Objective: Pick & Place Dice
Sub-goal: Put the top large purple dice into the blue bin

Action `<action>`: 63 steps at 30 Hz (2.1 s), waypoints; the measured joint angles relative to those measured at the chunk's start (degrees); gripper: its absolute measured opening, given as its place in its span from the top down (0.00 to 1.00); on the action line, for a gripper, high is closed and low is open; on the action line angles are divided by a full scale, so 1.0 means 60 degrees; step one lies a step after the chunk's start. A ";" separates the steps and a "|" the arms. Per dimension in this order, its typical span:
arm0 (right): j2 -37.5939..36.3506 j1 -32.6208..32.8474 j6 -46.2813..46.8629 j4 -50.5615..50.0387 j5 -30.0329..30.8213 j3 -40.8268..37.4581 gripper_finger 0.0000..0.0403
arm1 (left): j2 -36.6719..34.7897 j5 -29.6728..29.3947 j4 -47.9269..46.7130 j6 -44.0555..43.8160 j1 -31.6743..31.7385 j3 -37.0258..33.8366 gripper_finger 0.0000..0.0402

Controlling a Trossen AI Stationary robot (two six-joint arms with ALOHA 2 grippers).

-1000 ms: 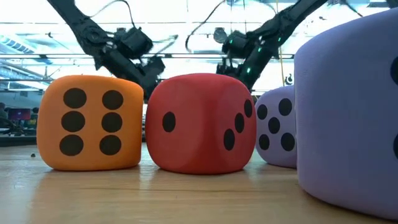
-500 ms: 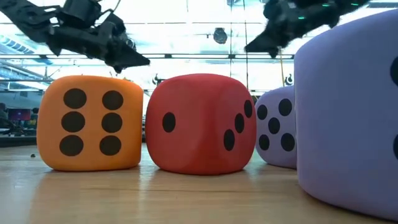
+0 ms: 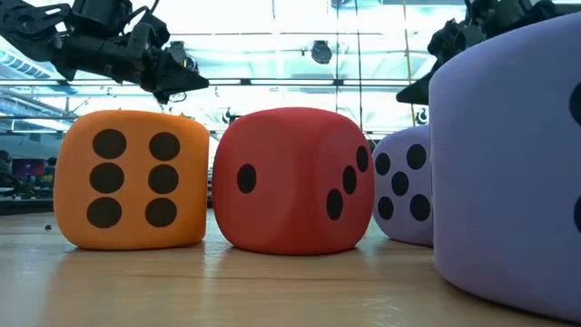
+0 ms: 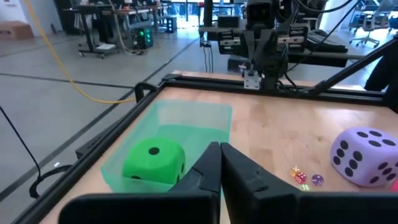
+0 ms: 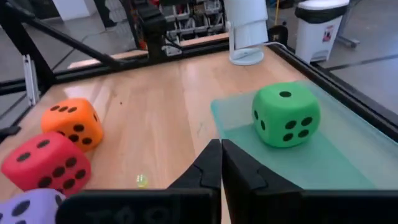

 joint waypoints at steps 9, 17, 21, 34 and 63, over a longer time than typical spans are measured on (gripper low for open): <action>0.1652 0.2142 0.0614 -0.4738 0.2449 0.3221 0.84 | 0.0000 -0.0004 0.0007 -0.0238 0.0000 0.0000 0.98; 0.4585 0.4528 0.0415 -0.8587 0.3035 0.6878 0.57 | 0.0004 -0.0004 0.0013 -0.0644 -0.0011 0.0000 0.98; 0.5799 0.5503 0.0380 -0.9162 0.2661 0.7823 0.37 | 0.0004 0.0000 0.0011 -0.0797 -0.0011 0.0004 0.95; 0.7603 0.6481 0.0668 -0.8342 0.1744 0.8416 0.01 | 0.0007 0.0007 -0.0477 -0.1009 -0.0011 0.0007 0.95; 0.8695 0.7188 0.0096 -0.8362 0.2321 0.8405 0.01 | 0.0007 -0.0004 -0.0568 -0.0678 -0.0372 0.0007 0.95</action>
